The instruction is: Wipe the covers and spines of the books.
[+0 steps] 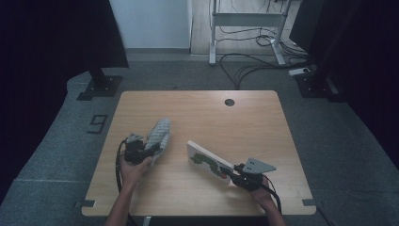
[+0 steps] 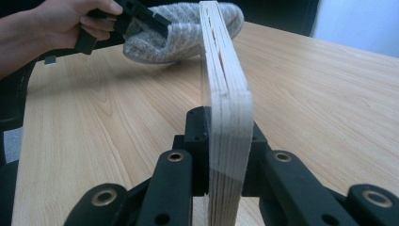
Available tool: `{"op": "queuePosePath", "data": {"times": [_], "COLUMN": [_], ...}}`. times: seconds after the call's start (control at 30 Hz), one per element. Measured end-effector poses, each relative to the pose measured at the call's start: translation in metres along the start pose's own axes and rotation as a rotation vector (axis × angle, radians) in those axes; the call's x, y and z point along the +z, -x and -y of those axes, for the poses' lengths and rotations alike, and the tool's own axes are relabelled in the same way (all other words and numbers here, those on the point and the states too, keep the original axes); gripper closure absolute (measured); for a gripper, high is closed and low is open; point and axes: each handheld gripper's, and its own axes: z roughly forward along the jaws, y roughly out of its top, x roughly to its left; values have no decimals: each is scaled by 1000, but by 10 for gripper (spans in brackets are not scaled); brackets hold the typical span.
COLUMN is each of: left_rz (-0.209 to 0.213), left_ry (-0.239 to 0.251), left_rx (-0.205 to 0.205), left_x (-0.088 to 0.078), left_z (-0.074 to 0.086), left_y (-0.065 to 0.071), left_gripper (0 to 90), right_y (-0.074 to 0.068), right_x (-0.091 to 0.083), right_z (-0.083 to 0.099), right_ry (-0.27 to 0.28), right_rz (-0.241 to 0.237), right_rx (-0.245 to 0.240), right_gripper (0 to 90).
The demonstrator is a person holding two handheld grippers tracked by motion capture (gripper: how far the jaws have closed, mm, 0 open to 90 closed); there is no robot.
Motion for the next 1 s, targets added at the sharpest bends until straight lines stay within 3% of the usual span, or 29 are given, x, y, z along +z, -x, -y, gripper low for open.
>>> {"op": "queuePosePath", "data": {"times": [0.2,0.83,1.0], "left_rz": [-23,-24,-50], "left_ry": [-38,-82,-100], "left_rx": [-1,-7,-11], "left_x": [10,18,21], "left_z": [3,6,6], "left_y": [-2,-6,-4], "left_gripper": [673,615,481], "right_y": [0,0,0], "right_x": [0,0,0], "right_z": [0,0,0], "right_ry": [0,-5,-6], "right_rz": [-1,-1,-1], "right_rx": [1,-2,-2], "right_gripper": [782,781,781]}}
